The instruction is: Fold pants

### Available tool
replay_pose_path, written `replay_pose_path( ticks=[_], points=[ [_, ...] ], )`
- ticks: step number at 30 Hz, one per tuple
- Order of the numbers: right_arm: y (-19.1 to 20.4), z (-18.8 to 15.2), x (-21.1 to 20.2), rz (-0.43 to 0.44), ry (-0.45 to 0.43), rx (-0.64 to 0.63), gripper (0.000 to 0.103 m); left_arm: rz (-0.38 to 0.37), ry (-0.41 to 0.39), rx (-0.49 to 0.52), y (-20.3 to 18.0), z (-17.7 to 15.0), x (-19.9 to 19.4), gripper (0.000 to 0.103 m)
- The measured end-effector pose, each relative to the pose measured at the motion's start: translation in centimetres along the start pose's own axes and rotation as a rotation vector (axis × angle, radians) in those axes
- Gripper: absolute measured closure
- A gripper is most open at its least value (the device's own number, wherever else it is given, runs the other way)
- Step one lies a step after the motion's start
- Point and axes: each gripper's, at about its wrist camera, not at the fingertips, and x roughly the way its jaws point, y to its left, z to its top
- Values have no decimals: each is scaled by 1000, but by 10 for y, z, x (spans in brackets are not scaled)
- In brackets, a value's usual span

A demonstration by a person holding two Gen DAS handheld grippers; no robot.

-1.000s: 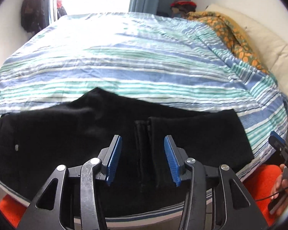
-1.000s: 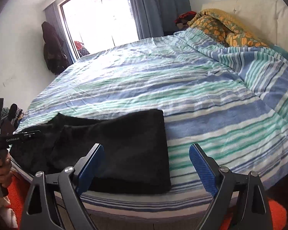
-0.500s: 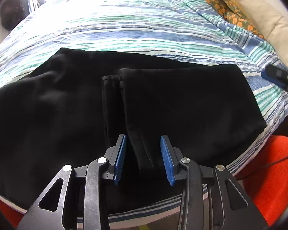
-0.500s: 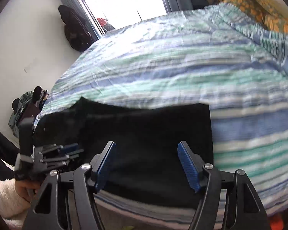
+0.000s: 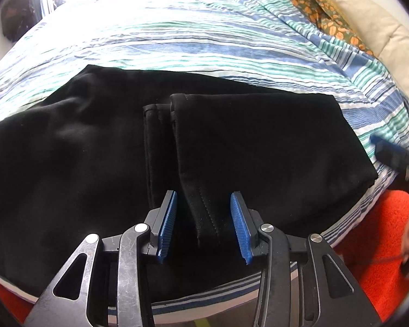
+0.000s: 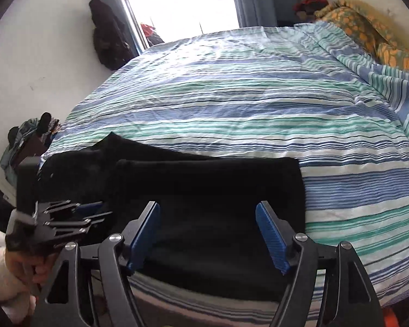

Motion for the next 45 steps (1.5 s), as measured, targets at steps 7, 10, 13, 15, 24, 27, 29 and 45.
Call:
replay_pose_path(
  ticks=[7, 10, 13, 15, 24, 27, 29, 45],
  points=[
    [6, -30, 16, -12, 34, -9, 31, 25, -3, -38, 10, 1, -20, 45],
    [5, -29, 0, -30, -43, -22, 26, 41, -81, -78, 35, 4, -50, 28],
    [-4, -30, 3, -70, -26, -5, 25, 60, -86, -164, 80, 9, -73, 28],
    [-8, -30, 4, -76, -23, 14, 25, 54, -96, -267, 122, 8, -94, 27],
    [-6, -26, 18, -53, -11, -7, 25, 217, -134, -832, 304, -86, -182, 27],
    [-2, -25, 21, -39, -9, -14, 25, 191, -145, -849, 315, -96, -181, 32],
    [1, -26, 19, -35, -9, -25, 25, 201, -102, -815, 314, -92, -164, 37],
    [11, -29, 28, -71, 18, -39, 24, 221, -95, -826, 328, -93, -132, 55]
  ],
)
